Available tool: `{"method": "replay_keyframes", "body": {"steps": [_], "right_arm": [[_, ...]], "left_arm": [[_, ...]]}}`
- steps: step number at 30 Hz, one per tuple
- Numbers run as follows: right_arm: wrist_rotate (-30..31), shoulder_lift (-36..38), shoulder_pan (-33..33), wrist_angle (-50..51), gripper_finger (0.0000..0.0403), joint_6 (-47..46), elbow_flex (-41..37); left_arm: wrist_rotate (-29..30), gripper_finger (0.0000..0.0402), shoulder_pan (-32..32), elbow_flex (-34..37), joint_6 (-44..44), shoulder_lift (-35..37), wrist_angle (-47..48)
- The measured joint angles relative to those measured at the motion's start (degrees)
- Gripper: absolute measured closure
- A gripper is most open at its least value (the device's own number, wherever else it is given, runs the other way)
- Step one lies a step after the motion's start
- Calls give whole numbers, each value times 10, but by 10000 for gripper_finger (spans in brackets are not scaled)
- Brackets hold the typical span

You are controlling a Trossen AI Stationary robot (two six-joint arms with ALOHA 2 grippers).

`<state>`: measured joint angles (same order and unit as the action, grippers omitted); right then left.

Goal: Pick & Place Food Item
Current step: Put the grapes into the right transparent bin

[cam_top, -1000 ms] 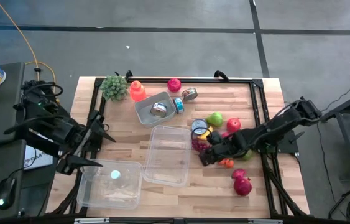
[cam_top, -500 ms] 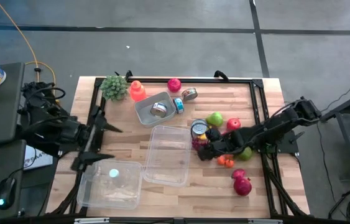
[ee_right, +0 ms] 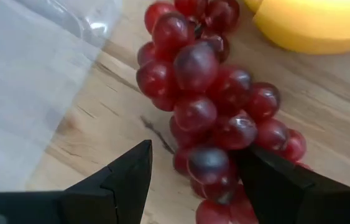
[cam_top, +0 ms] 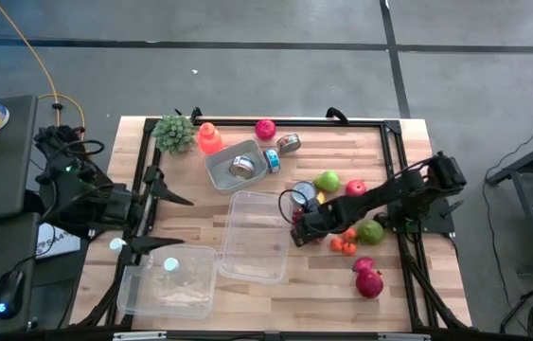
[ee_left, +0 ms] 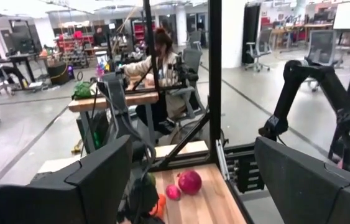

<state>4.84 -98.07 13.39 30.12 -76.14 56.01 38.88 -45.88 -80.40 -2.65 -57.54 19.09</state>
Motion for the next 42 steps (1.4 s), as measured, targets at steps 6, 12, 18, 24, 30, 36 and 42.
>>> {"method": "replay_keyframes", "body": {"steps": [6,12,18,24,30,36,42], "right_arm": [[-18,-24,-4,-1,208,-35,2],[-12,-9,-4,10,335,-35,0],[-17,12,-2,30,385,-28,-1],[-18,75,10,59,395,-69,-2],[82,159,35,76,398,-65,32],[198,224,69,-41,399,74,59],[169,230,75,-294,399,307,61]], "left_arm": [[0,74,-4,0,-4,1,4],[0,74,-4,0,-4,1,7],[0,74,-4,0,-4,1,7],[0,74,-4,0,10,2,18],[-1,74,-11,0,35,7,30],[-1,74,-32,0,35,9,30],[0,74,-36,0,35,8,30]]}}
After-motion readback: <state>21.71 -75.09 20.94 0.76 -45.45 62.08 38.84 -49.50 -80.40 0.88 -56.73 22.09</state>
